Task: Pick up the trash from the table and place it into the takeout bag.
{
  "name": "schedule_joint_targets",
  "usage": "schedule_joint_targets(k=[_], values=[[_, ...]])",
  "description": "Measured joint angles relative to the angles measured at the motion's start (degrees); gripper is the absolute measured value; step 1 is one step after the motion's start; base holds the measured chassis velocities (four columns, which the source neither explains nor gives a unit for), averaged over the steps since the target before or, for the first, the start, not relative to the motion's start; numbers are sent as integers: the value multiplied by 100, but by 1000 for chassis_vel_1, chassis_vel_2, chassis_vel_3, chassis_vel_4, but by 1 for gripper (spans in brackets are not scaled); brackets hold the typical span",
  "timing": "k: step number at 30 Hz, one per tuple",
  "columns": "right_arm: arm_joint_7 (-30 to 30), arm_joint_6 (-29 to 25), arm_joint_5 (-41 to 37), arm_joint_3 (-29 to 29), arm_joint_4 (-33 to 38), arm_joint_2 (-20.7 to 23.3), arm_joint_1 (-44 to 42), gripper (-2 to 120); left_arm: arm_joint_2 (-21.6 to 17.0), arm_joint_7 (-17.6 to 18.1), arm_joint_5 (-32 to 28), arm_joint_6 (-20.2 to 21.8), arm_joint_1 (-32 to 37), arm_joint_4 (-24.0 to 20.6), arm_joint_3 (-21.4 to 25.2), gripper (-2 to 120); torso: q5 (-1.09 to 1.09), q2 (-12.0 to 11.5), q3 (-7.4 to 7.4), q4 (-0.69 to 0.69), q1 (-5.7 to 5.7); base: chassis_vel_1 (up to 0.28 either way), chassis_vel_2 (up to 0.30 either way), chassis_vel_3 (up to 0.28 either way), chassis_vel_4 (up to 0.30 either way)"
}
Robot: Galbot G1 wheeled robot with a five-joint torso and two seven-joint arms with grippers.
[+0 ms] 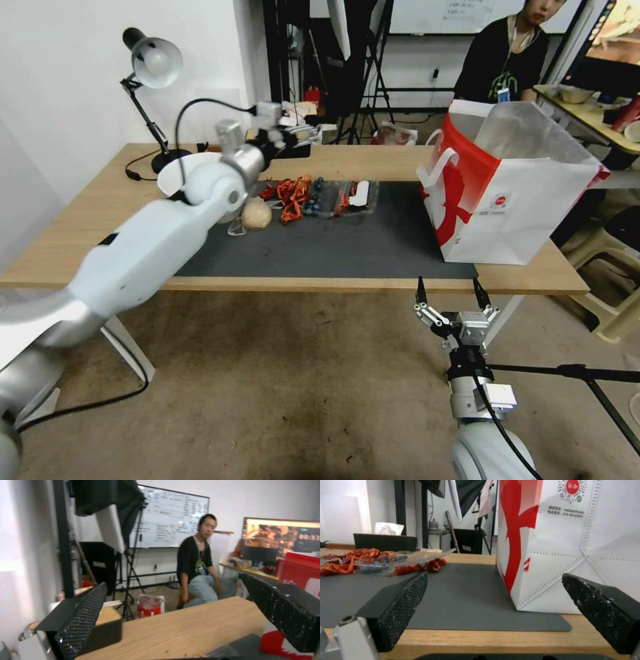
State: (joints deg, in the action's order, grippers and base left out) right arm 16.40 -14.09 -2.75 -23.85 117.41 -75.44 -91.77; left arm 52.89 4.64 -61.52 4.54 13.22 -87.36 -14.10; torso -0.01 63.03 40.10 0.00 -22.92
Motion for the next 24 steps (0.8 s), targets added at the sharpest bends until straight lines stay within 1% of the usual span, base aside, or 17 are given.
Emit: schedule_joint_targets(k=[2,3,4,6,7,8,10,11,13,14,15,17,18,19,21,22,24], values=[[0,-2,0,3,-9,9,3,100,-128,-11,100,2,429,-207,340,100,0,0,0,1,0,0,0,0,0],[0,-2,0,3,-9,9,3,100,-128,-11,100,2,429,-207,340,100,0,0,0,1,0,0,0,0,0],[0,-2,0,8,-12,10,5,100,-176,-21,126,0,578,-283,435,100,-1,0,0,-1,0,0,0,0,0],[-5,-4,4,37,-28,5,18,100,-348,-67,260,-46,1171,-569,790,100,-1,0,0,0,0,0,0,0,0],[-5,-4,4,37,-28,5,18,100,-348,-67,260,-46,1171,-569,790,100,-1,0,0,0,0,0,0,0,0],[-7,-6,7,46,-34,1,19,100,-378,-73,321,-64,1329,-641,882,100,1,0,0,0,0,0,0,0,0],[-10,-9,16,56,-42,-8,20,100,-441,-86,536,-122,1783,-849,1205,100,0,0,0,2,0,0,0,0,0],[-10,-9,16,56,-42,-8,20,100,-441,-86,536,-122,1783,-849,1205,100,0,0,0,2,0,0,0,0,0],[-10,-9,21,59,-50,-12,19,100,-490,-100,720,-184,2176,-1045,1485,100,2,0,0,1,0,0,0,0,0],[-10,-10,22,59,-55,-9,19,100,-512,-102,808,-206,2390,-1134,1653,100,-2,0,0,0,0,0,0,0,0],[-10,-10,22,59,-55,-9,19,100,-512,-102,808,-206,2390,-1134,1653,100,-2,0,0,0,0,0,0,0,0],[-10,-13,22,56,-58,-4,19,100,-563,-99,1022,-260,2815,-1317,1978,100,2,0,0,0,0,0,0,0,0],[-10,-13,22,56,-58,-4,19,100,-563,-99,1022,-260,2815,-1317,1978,100,2,0,0,0,0,0,0,0,0],[-10,-15,22,56,-61,-1,19,100,-581,-83,1149,-293,3036,-1410,2130,100,-1,0,0,0,0,0,0,0,0],[-10,-22,22,56,-66,-9,20,100,-578,-34,1341,-328,3443,-1604,2415,100,2,0,0,0,0,0,0,0,0],[-10,-22,22,56,-66,-9,20,100,-578,-34,1341,-328,3443,-1604,2415,100,2,0,0,0,0,0,0,0,0],[-9,-29,22,56,-68,-22,16,100,-502,-12,1563,-360,3908,-1789,2787,100,0,0,1,1,1,0,0,0,0]])
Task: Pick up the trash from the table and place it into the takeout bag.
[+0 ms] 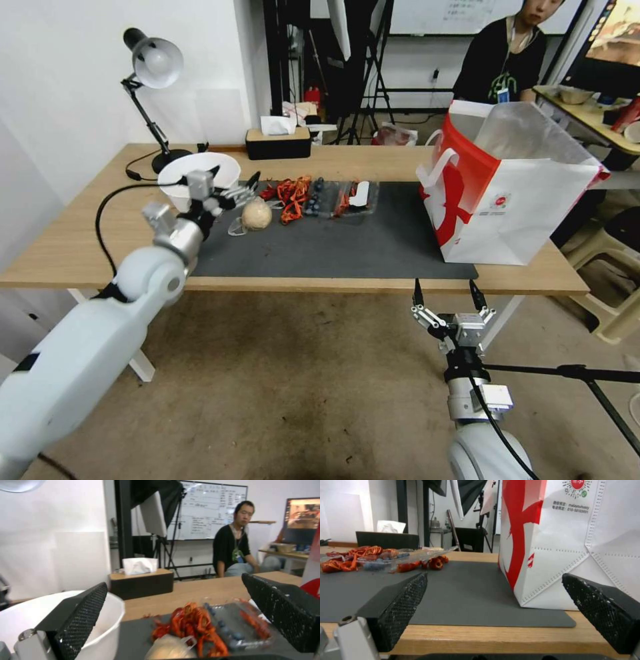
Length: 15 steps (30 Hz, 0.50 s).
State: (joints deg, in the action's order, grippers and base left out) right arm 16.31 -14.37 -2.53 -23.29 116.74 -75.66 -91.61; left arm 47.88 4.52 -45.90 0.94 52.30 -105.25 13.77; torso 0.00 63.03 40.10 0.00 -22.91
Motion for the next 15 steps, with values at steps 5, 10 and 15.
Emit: schedule_joint_targets(k=[5,10,15], values=[[0,-12,4,0,-5,-1,-17,100,137,-9,333,-67,737,-252,513,100,0,0,0,-1,0,0,0,0,0],[0,-26,13,-14,-6,-15,-37,100,273,-17,605,-169,1247,-344,760,100,0,0,0,0,0,0,0,0,0],[0,-31,31,0,-7,-41,-33,100,475,-80,857,-294,1818,-444,1056,100,1,0,-1,0,0,0,0,0,0]])
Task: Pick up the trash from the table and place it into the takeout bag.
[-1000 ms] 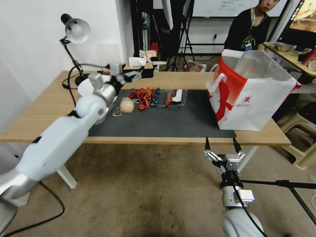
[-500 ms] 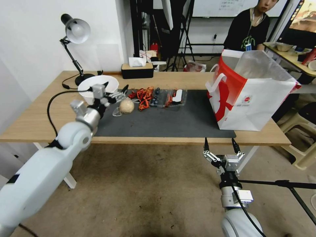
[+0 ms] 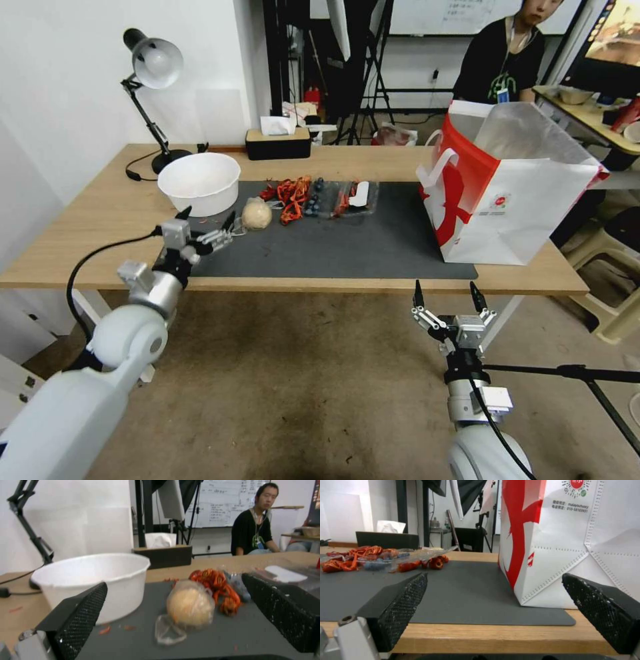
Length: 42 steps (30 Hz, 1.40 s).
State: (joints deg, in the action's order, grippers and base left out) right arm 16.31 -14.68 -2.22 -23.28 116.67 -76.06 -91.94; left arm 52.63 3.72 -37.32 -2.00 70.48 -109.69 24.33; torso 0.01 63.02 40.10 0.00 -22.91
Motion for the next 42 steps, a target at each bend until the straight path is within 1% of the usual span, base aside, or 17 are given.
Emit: schedule_joint_targets(k=[1,2,3,5,9,15,25,28,32,34,35,37,38,41,42], values=[[0,-5,1,0,-1,0,0,100,68,-29,101,-76,135,4,63,100,-1,0,0,-1,0,0,0,0,0],[1,-20,1,-4,-17,6,-6,100,251,-104,304,-268,440,30,204,100,-1,0,0,0,0,0,0,0,0],[1,-20,1,-4,-17,6,-6,100,251,-104,304,-268,440,30,204,100,-1,0,0,0,0,0,0,0,0],[2,-29,1,-10,-28,9,-5,100,447,-143,427,-409,705,29,326,100,0,0,0,-1,0,0,0,0,0],[2,-32,-1,-8,-34,13,1,100,636,-207,595,-517,893,25,463,100,0,0,1,0,0,0,0,0,0],[2,-40,-2,1,-41,13,-2,100,893,-232,838,-675,1097,36,495,100,0,0,1,0,0,0,0,0,0],[2,-51,7,19,-44,12,-12,100,886,-244,909,-701,1062,64,476,100,0,0,1,0,-1,0,0,0,0],[1,-57,26,36,-47,2,-18,100,847,-245,917,-657,952,64,386,100,0,0,1,0,-1,0,0,0,0],[0,-60,35,37,-47,7,-24,100,779,-232,911,-520,728,63,213,100,0,0,1,0,-1,0,0,0,0],[-1,-60,38,36,-47,11,-26,100,710,-198,851,-385,511,66,48,100,0,0,1,0,-1,0,0,0,0],[-1,-60,38,36,-47,11,-26,100,710,-198,851,-385,511,66,48,100,0,0,1,0,-1,0,0,0,0],[-2,-60,43,41,-47,8,-20,100,638,-152,737,-244,314,93,-128,100,-2,0,1,0,-1,0,0,0,0],[-2,-60,43,41,-47,8,-20,100,638,-152,737,-244,314,93,-128,100,-2,0,1,0,-1,0,0,0,0],[-5,-58,55,62,-54,0,1,100,498,-111,500,-37,-11,188,-364,100,-2,0,1,0,-1,0,0,0,0],[-5,-58,55,62,-54,0,1,100,498,-111,500,-37,-11,188,-364,100,-2,0,1,0,-1,0,0,0,0]])
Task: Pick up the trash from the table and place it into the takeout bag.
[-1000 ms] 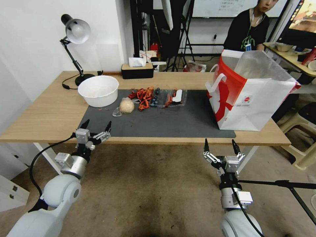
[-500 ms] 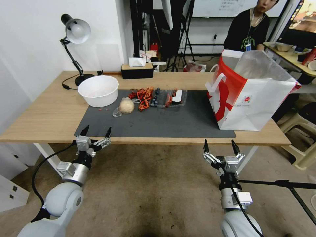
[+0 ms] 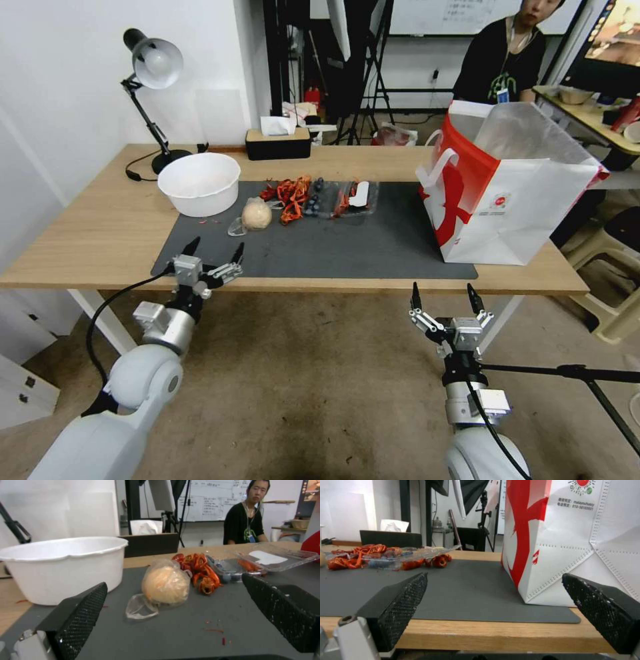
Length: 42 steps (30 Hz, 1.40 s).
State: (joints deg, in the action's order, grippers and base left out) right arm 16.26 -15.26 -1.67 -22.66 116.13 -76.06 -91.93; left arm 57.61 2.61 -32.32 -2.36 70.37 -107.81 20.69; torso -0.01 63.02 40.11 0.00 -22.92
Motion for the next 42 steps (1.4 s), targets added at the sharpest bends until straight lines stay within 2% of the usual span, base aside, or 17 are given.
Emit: schedule_joint_targets(k=[9,11,13,14,21,31,37,42], values=[[-9,36,5,42,-36,-3,83,100,-336,13,-629,443,-875,396,-323,100,1,0,0,0,0,0,0,0,0],[-12,47,4,56,-62,0,119,100,-427,13,-972,698,-1165,496,-424,100,1,0,0,-1,0,0,0,0,0],[-13,49,5,57,-66,0,123,100,-438,13,-1027,745,-1217,514,-443,100,1,0,0,0,0,0,0,0,0],[-14,51,5,57,-75,1,130,100,-463,15,-1243,905,-1389,587,-517,100,1,0,0,0,0,0,0,0,0],[-14,58,4,48,-92,0,130,100,-442,48,-1774,1367,-1911,895,-808,100,1,0,0,-1,0,0,0,0,0],[-12,57,5,29,-114,-16,124,100,-355,134,-2114,1679,-2722,1587,-1446,100,2,0,0,0,0,0,0,0,0],[-7,49,4,10,-134,-20,123,100,-297,180,-2144,1711,-3007,1841,-1737,100,2,0,0,0,0,0,0,0,0],[0,48,-2,-6,-140,-22,127,100,-210,197,-2025,1660,-3428,2273,-2104,99,0,0,0,1,0,0,0,0,0]])
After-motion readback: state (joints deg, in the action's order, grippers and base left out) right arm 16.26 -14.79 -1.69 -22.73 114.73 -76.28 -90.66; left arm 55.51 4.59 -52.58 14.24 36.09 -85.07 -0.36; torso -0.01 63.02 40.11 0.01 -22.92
